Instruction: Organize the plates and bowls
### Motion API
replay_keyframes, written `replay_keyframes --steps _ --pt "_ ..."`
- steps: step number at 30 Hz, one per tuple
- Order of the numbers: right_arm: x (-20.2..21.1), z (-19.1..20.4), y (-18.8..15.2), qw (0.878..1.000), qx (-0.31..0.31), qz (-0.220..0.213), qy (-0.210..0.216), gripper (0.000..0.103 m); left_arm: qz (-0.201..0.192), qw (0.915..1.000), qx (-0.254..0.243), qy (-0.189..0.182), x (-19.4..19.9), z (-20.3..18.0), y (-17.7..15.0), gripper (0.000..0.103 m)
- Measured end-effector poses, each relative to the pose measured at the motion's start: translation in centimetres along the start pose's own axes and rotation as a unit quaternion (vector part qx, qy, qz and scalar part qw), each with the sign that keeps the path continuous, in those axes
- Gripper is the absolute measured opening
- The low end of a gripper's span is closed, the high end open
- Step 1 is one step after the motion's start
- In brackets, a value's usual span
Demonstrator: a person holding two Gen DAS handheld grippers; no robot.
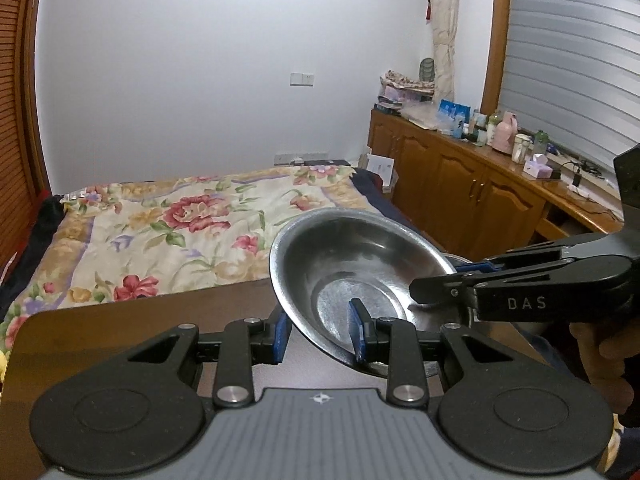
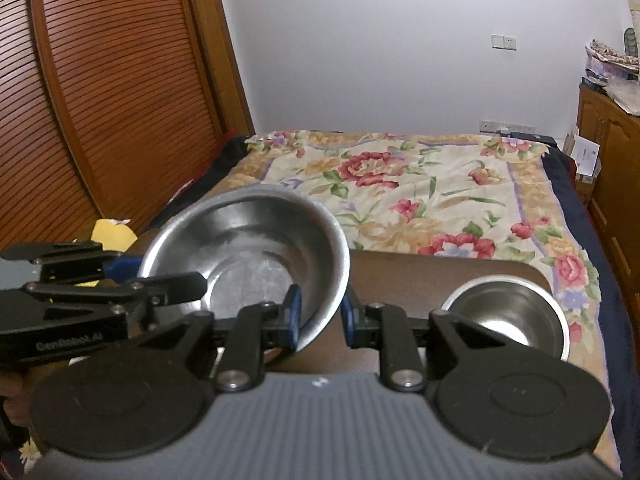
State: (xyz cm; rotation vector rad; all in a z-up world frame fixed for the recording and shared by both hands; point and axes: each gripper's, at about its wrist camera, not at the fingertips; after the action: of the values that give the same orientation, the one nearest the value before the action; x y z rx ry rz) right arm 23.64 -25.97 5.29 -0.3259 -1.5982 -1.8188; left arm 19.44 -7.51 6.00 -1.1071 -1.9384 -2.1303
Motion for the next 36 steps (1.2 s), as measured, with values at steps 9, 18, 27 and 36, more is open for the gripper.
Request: replay_keyframes --steps 9,18,27,36 --pt "2.2 1.0 -1.9 1.000 -0.003 0.001 0.014 0.023 0.002 1.0000 0.003 -0.001 2.5 -1.0 -2.0 0.032" --pt "4.1 1.3 -4.3 0.999 -0.018 0.003 0.029 0.023 -0.001 0.9999 0.009 -0.005 4.6 -2.4 -4.2 0.032" --pt "6.3 1.7 -5.9 0.998 -0.026 -0.006 0.058 0.022 0.001 0.9999 0.010 -0.003 7.2 -3.0 -5.8 0.032" --pt "7.2 2.5 -8.4 0.997 -0.029 0.003 0.073 0.022 0.026 0.9996 0.007 -0.013 7.1 -3.5 -8.6 0.032"
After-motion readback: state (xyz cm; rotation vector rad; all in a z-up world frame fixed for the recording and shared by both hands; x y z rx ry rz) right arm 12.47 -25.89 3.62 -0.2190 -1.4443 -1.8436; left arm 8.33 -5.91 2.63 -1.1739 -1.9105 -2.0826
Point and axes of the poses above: each gripper's, at about its wrist camera, not at the fingertips, and x roughly against the way its jaws point, z to its left, y to its top, and after that the axes turned 2 degrees about -x, right-handed
